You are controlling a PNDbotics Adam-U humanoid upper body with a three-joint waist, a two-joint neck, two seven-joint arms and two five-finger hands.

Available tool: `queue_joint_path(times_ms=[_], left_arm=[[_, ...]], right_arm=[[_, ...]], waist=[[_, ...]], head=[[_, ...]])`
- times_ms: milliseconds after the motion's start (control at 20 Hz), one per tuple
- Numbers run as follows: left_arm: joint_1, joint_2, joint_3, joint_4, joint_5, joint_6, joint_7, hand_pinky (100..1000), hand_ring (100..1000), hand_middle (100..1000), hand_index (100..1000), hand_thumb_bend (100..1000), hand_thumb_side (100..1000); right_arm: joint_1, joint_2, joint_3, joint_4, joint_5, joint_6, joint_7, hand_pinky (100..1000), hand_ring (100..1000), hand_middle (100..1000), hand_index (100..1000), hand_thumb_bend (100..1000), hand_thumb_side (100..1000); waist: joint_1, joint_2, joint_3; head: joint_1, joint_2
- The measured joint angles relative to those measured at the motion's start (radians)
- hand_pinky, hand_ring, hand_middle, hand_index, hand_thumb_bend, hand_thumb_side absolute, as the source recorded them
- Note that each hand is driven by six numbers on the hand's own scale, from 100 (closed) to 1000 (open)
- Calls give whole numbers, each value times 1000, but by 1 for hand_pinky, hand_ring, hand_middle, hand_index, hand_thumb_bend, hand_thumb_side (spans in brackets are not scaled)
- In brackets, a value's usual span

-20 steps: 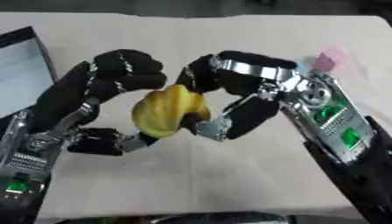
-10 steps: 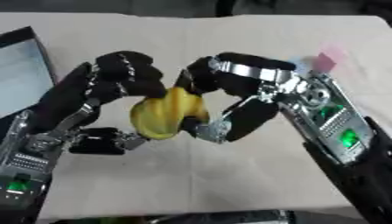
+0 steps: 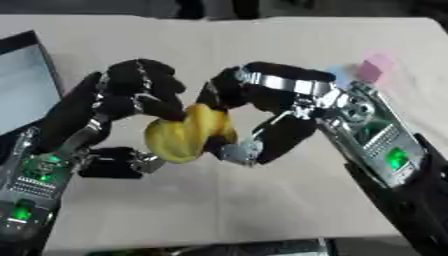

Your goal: Pick up the objects with one hand, pass them to the other hand, and then place them into the box on the other side of the table.

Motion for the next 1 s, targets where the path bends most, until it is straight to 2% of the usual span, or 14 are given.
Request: queue_joint_path(times_ms=[100, 200, 250, 400, 500, 550, 600, 1000], left_arm=[[0, 0, 0, 0, 11, 1, 9, 772, 631, 493, 613, 100, 100], [0, 0, 0, 0, 22, 3, 18, 768, 617, 476, 585, 100, 100], [0, 0, 0, 0, 29, 3, 23, 765, 608, 464, 567, 100, 100], [0, 0, 0, -1, 51, 6, 35, 759, 583, 435, 529, 100, 100], [0, 0, 0, -5, 60, 10, 43, 758, 579, 430, 523, 100, 100], [0, 0, 0, -6, 63, 12, 46, 756, 570, 420, 511, 100, 100], [0, 0, 0, -7, 65, 14, 50, 753, 567, 418, 507, 100, 100], [0, 0, 0, -13, 71, 22, 64, 744, 557, 414, 502, 100, 100]], right_arm=[[0, 0, 0, 0, 0, -1, 0, 666, 385, 461, 484, 145, 149], [0, 0, 0, 0, 0, -3, -1, 671, 399, 488, 519, 249, 285], [0, 0, 0, 0, -1, -4, -2, 677, 416, 513, 550, 337, 392], [0, 0, 0, 0, -9, -10, -3, 712, 467, 595, 661, 505, 557], [1, 0, -1, 0, -19, -18, 3, 741, 478, 614, 684, 534, 583], [2, 0, -1, 0, -26, -23, 7, 753, 511, 674, 745, 587, 630], [5, 0, -1, 0, -35, -27, 11, 767, 524, 698, 769, 601, 646], [10, 0, -9, 0, -112, -39, 2, 852, 613, 810, 870, 696, 700]], waist=[[0, 0, 0], [0, 0, 0], [0, 0, 0], [0, 0, 0], [0, 0, 0], [0, 0, 0], [0, 0, 0], [0, 0, 0]], head=[[0, 0], [-1, 0], [-1, 0], [-3, 0], [-4, 0], [-4, 0], [-4, 0], [-4, 0]])
